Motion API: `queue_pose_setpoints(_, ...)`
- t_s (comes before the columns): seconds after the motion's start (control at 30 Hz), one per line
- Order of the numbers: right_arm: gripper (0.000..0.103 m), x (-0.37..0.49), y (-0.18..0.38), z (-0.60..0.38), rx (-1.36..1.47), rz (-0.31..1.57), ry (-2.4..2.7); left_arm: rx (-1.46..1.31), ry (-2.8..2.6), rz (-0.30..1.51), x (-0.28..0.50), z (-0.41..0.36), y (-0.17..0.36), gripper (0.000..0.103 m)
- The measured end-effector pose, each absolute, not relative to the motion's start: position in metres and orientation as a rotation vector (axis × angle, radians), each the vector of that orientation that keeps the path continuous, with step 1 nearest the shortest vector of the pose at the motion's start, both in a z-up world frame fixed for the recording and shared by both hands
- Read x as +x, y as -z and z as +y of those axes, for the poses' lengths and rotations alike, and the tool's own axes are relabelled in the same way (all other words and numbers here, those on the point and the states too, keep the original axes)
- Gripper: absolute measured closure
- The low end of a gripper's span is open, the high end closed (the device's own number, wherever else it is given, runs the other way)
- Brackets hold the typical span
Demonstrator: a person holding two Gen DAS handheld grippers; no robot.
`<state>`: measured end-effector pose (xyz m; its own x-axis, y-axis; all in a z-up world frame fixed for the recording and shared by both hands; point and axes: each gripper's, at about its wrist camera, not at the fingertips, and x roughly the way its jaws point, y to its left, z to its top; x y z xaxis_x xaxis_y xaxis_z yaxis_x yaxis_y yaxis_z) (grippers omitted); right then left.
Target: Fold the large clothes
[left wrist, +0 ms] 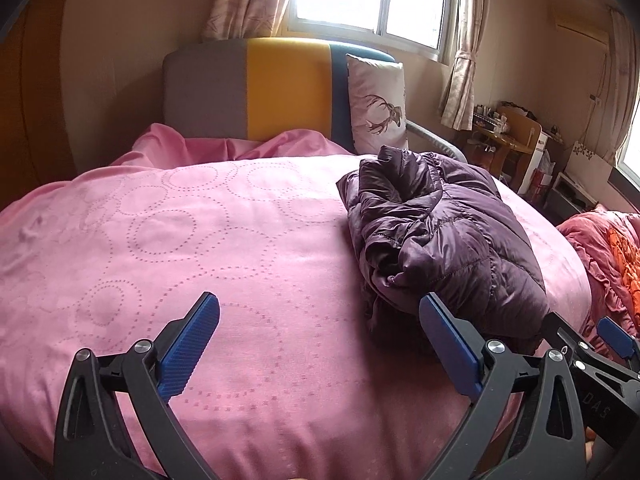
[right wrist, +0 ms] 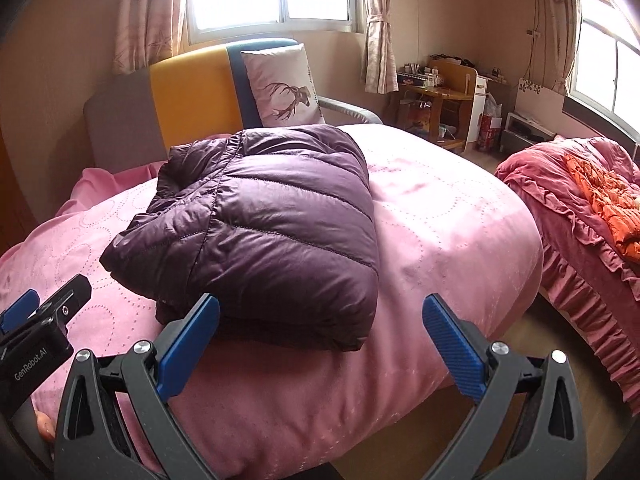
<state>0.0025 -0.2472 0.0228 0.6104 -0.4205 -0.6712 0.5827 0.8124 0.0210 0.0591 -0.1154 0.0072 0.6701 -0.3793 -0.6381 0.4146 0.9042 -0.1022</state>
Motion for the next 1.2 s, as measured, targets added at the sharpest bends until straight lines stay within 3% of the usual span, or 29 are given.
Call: queue_pose_setpoints(1.2, 0.002, 0.015, -0.027, -0.238, 0.228, 0.7, 0.54, 0.079, 0.387, 0.651, 0.047, -0.112, -0.015, 0.004)
